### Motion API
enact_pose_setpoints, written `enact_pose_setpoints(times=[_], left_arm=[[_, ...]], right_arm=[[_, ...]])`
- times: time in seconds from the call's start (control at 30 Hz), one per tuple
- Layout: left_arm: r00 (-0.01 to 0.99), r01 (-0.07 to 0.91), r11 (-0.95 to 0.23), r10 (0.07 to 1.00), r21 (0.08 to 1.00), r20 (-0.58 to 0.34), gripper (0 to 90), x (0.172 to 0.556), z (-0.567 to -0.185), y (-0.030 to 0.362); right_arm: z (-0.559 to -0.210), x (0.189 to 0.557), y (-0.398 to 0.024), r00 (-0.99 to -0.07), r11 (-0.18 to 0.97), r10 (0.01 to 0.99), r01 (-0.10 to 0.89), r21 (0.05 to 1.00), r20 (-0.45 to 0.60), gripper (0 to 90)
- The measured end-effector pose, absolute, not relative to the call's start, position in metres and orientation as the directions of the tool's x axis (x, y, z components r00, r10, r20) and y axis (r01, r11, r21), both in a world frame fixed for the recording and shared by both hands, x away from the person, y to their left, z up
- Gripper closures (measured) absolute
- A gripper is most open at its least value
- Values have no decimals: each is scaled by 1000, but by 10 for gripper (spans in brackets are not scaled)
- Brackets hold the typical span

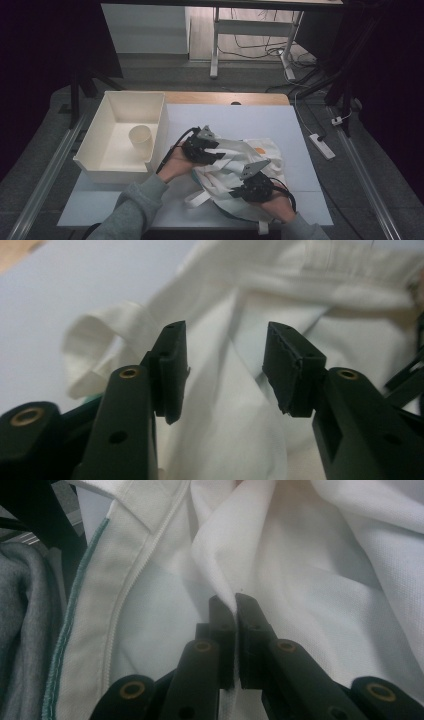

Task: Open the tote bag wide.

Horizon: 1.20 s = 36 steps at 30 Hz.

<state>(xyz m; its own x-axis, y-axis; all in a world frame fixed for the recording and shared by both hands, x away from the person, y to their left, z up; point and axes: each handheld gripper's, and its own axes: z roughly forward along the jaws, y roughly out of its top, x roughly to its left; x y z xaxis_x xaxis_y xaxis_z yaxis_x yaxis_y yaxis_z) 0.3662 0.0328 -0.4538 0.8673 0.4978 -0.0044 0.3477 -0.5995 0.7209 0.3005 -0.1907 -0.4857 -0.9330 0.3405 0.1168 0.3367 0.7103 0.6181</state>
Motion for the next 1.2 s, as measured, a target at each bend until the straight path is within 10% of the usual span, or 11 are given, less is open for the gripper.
enact_pose_setpoints(times=[0.5, 0.8, 1.2], left_arm=[[842, 391, -673, 537, 628, 52, 495, 380, -487, 15], [819, 377, -637, 568, 672, 79, 851, 382, -487, 18], [751, 442, -472, 659, 763, -27, 874, 394, -468, 57]], right_arm=[[-484, 298, -188, -937, 718, 339, 316, 620, 85, 875], [-478, 293, -185, -944, 712, 324, 291, 639, 68, 885], [-463, 259, -174, -985, 780, 164, 168, 602, 63, 890]])
